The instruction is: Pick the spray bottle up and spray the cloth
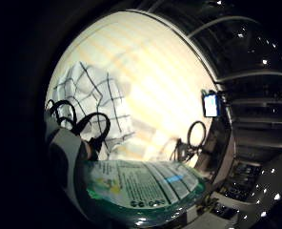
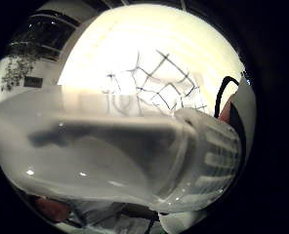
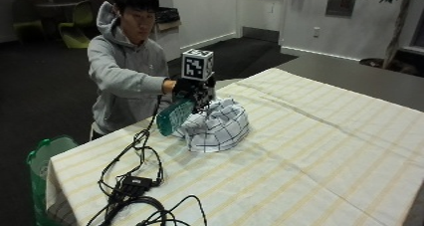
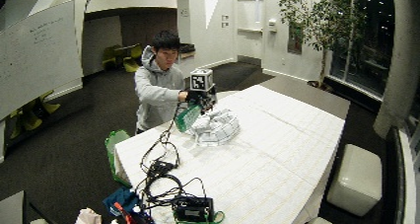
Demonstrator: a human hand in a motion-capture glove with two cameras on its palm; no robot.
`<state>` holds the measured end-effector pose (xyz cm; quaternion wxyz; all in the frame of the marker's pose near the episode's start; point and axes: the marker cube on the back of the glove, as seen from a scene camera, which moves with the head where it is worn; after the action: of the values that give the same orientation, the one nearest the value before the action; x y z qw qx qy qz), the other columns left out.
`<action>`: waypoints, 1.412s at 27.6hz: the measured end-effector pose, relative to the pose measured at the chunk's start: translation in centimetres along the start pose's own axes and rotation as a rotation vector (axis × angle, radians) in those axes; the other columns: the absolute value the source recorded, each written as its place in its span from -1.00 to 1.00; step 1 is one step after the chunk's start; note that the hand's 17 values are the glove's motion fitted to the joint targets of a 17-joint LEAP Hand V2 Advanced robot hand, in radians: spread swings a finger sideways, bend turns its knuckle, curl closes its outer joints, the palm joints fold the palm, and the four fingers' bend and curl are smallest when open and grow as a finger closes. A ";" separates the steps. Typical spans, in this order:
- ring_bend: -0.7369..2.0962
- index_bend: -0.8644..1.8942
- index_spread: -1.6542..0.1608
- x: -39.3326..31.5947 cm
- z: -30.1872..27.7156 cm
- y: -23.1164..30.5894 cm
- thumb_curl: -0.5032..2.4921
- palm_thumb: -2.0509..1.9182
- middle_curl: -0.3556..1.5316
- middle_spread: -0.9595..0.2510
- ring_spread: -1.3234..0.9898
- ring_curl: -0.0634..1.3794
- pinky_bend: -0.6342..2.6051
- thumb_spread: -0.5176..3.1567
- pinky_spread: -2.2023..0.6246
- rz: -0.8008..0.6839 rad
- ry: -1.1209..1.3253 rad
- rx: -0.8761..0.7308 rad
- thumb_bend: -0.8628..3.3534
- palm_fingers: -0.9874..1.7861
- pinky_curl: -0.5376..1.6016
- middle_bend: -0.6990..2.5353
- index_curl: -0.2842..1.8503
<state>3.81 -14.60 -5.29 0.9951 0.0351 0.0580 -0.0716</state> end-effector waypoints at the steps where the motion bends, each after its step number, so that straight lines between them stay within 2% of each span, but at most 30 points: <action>1: 0.00 -0.09 0.67 -0.3 0.6 0.1 -0.22 0.52 -0.07 0.40 -0.01 -0.28 -0.36 -0.60 0.35 -0.004 -0.004 -0.015 -0.61 0.73 -0.15 -0.17 -0.27; 6: 0.00 -0.09 0.67 -1.5 1.3 0.7 -0.21 0.52 -0.07 0.41 -0.01 -0.28 -0.36 -0.61 0.34 -0.019 -0.015 -0.039 -0.61 0.73 -0.15 -0.16 -0.26; 16: 0.00 -0.10 0.67 -1.1 -2.9 1.1 -0.20 0.52 -0.07 0.42 -0.01 -0.28 -0.36 -0.61 0.34 0.025 0.026 0.027 -0.61 0.73 -0.15 -0.16 -0.25; 27: 0.00 -0.10 0.67 -2.0 1.6 0.7 -0.19 0.52 -0.07 0.42 -0.01 -0.27 -0.36 -0.61 0.34 -0.020 -0.051 -0.033 -0.61 0.73 -0.15 -0.16 -0.24; 33: 0.00 -0.10 0.67 -4.0 -2.4 0.1 -0.18 0.52 -0.08 0.42 -0.01 -0.27 -0.36 -0.61 0.34 -0.006 -0.151 0.069 -0.61 0.73 -0.14 -0.16 -0.24; 39: 0.00 -0.09 0.67 -7.8 -8.5 -1.9 -0.18 0.52 -0.08 0.42 -0.01 -0.27 -0.36 -0.62 0.34 0.004 -0.531 0.280 -0.61 0.73 -0.14 -0.16 -0.24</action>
<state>-5.03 -14.70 -12.85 0.9610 0.1522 -0.2151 -0.0835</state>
